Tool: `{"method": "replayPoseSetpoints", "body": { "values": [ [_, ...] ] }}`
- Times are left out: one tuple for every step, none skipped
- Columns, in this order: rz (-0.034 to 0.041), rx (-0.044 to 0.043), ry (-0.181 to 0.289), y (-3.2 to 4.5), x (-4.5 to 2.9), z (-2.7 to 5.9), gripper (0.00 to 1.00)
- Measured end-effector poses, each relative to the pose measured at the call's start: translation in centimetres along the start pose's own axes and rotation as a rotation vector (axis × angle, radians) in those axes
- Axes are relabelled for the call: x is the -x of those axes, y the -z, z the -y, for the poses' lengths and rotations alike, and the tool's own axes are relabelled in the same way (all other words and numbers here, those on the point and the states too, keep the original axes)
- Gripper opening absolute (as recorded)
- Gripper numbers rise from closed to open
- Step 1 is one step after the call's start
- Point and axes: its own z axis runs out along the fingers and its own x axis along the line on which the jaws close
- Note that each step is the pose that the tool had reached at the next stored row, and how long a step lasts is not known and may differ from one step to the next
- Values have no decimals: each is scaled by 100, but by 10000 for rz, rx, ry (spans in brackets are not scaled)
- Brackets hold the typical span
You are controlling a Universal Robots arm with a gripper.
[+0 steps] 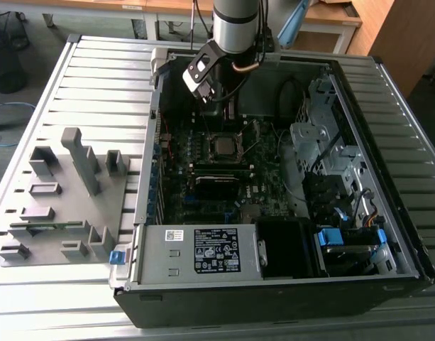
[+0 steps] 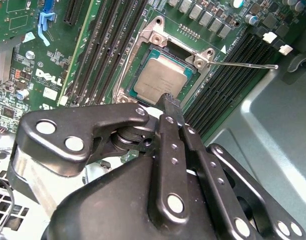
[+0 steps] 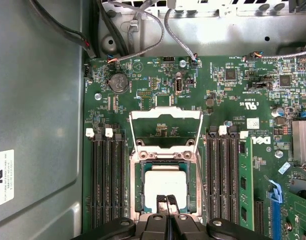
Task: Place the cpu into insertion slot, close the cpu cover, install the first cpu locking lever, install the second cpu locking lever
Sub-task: 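Close the cpu cover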
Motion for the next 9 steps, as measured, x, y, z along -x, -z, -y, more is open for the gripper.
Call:
{"method": "replayPoseSetpoints", "body": {
  "values": [
    [1,-1,0,1,0,0,10],
    [1,-1,0,1,0,0,10],
    [1,-1,0,1,0,0,10],
    [2,-1,0,3,0,0,10],
    [6,-4,0,8,0,0,10],
    [5,-3,0,11,0,0,10],
    [1,-1,0,15,0,-1,10],
    [3,-1,0,20,0,-1,10],
    [2,-1,0,25,-1,-1,10]
  ]
}}
